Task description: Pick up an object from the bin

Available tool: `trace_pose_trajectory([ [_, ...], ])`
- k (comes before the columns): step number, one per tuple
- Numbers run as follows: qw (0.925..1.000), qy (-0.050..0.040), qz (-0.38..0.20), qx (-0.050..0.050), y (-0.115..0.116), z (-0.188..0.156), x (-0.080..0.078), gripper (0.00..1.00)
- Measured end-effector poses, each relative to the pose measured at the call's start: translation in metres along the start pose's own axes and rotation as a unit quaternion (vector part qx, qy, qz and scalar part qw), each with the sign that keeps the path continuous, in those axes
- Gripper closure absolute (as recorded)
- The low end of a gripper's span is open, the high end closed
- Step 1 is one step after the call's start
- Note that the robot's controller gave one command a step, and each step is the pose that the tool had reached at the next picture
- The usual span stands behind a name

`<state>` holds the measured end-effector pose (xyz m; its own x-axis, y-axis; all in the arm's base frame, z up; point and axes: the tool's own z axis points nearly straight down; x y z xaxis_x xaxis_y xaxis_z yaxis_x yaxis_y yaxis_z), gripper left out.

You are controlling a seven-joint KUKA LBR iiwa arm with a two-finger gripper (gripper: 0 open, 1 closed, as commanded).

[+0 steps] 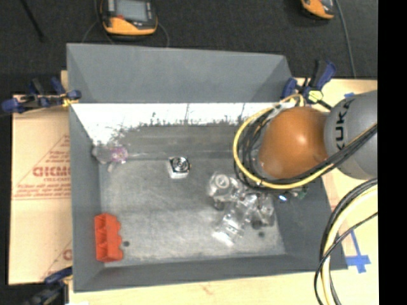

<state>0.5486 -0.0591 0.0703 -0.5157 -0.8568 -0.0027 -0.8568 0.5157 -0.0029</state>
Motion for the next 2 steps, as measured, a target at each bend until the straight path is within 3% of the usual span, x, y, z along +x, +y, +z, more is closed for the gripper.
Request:
trace_pose_trajectory([
  [1,1.0,-0.0005,0.002,0.0,0.0,-0.001,-0.001,1.0],
  [2,1.0,-0.0003,0.0,0.003,-0.017,-0.194,0.018,1.0],
])
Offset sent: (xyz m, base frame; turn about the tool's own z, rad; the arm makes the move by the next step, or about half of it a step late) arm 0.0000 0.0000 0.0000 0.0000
